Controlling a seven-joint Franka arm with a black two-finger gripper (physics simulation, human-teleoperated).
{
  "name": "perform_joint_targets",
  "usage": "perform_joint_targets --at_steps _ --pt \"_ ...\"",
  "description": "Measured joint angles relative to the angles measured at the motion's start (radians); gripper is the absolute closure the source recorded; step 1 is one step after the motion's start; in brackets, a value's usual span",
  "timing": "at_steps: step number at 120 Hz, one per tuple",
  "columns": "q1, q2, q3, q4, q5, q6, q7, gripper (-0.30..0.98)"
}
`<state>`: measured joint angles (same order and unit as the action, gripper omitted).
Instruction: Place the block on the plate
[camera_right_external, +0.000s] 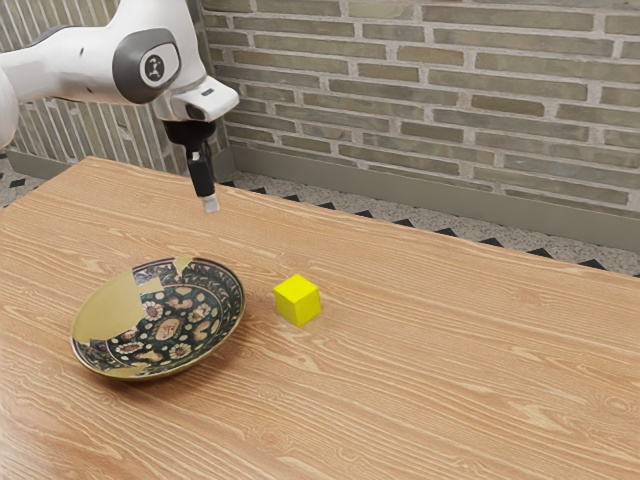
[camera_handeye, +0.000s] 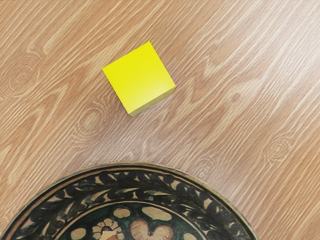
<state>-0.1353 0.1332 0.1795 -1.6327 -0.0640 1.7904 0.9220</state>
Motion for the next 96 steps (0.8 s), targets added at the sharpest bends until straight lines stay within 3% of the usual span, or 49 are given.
perform_joint_targets --at_steps 59,88,96 --pt "-0.05 0.047 0.0 -0.001 -0.029 0.005 0.015 0.0" --pt "-0.103 0.167 0.008 0.045 -0.032 0.043 -0.142 0.0" --pt "-0.124 0.182 0.009 0.046 0.004 0.067 -0.207 0.0"
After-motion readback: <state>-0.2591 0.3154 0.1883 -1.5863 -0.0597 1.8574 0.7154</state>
